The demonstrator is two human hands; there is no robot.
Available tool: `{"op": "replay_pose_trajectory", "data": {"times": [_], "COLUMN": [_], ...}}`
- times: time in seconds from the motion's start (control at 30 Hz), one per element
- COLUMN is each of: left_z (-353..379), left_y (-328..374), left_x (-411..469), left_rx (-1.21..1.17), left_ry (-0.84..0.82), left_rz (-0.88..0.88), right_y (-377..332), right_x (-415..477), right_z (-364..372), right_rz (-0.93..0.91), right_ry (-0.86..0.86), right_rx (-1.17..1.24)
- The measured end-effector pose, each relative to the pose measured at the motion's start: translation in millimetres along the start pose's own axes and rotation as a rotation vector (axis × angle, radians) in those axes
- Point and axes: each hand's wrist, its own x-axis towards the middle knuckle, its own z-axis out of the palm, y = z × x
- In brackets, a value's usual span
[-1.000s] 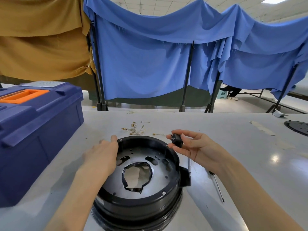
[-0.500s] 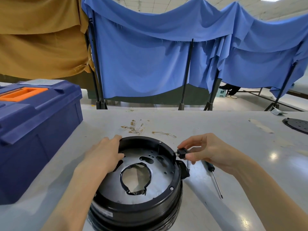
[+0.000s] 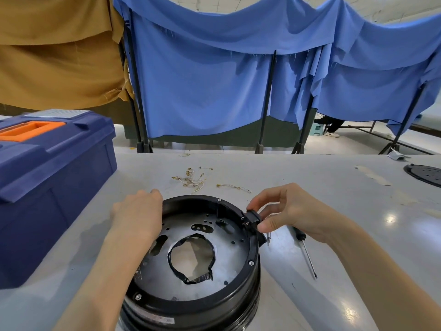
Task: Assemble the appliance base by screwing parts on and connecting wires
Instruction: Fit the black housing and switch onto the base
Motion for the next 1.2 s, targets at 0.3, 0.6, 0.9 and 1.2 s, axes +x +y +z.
{"op": "replay_pose_trajectory", "data": {"times": [0.3, 0.6, 0.9, 1.2], "left_z": [0, -11, 1, 5], "left_y": [-5, 35, 78, 84], "left_x": [4, -8, -25, -25], "left_rx": [-0.054, -0.804, -1.022, -1.176], "left_ry": [-0.032, 0.181, -0.043, -0.307], "left_rz": [-0.032, 0.347, 0.269, 0.202], "right_y": [-1, -1, 0, 4], "right_x": [3, 5, 5, 8], "right_z": [6, 7, 11, 12], "right_rz": [0.002, 0.003, -0.062, -0.029], "right_ry": [0.050, 0.062, 0.134, 0.107], "right_rx": [0.000, 0.006, -0.039, -0.022]}}
